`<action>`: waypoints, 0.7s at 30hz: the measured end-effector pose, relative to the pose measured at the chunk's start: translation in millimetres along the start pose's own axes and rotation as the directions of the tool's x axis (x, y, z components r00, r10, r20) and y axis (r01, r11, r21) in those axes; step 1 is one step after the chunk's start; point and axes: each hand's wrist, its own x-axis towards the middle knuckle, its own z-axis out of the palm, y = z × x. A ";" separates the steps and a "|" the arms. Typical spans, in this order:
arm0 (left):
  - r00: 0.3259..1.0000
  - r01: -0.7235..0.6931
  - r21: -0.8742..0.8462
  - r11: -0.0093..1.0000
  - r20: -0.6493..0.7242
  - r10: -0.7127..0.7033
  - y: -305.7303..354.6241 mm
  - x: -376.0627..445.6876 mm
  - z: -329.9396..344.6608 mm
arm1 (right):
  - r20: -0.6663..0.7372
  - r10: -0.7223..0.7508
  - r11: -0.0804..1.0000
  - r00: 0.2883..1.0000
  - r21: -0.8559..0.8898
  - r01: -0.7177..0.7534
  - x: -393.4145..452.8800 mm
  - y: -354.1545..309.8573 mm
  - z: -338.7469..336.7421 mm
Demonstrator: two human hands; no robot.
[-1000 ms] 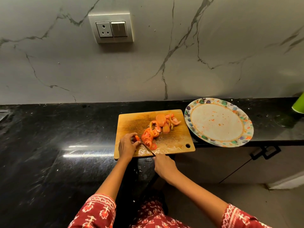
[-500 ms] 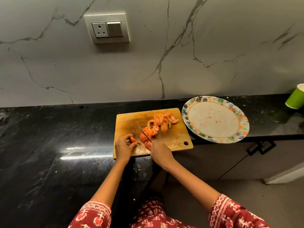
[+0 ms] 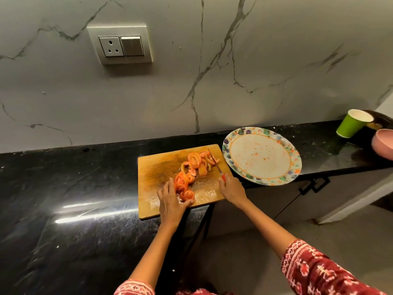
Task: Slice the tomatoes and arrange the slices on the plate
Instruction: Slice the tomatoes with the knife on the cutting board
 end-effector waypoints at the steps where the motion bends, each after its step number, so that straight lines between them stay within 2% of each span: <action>1: 1.000 -0.009 0.013 1.000 0.000 0.009 1.6 -0.4 0.0 | -0.026 0.030 1.000 0.999 -0.005 -0.030 2.0 1.2 -0.5; 3: 1.000 -0.009 -0.003 1.000 -0.014 0.009 2.9 0.9 -0.5 | -0.044 0.082 0.996 0.996 -0.032 -0.083 8.0 3.3 -3.6; 7: 0.999 0.001 -0.033 0.999 -0.035 -0.002 0.5 12.2 -2.8 | 0.006 0.128 0.983 0.992 -0.134 -0.126 26.5 11.3 -9.5; 13: 0.998 0.035 -0.011 0.999 -0.054 -0.036 -4.6 38.9 -5.5 | 0.185 0.027 0.970 0.982 -0.243 0.019 41.9 6.6 -4.8; 15: 0.999 0.024 -0.007 1.000 -0.032 -0.024 -4.6 45.7 -7.4 | 0.155 0.008 0.960 0.988 -0.279 0.036 44.3 7.8 -7.9; 19: 1.000 0.014 -0.045 0.999 -0.002 -0.015 -11.3 49.2 -14.7 | -0.026 -0.077 0.947 0.997 -0.314 0.065 44.2 9.3 -22.0; 21: 1.000 0.016 -0.069 0.997 -0.011 -0.017 -21.2 46.2 -20.5 | -0.060 -0.118 0.949 0.991 -0.301 0.095 40.2 3.8 -23.9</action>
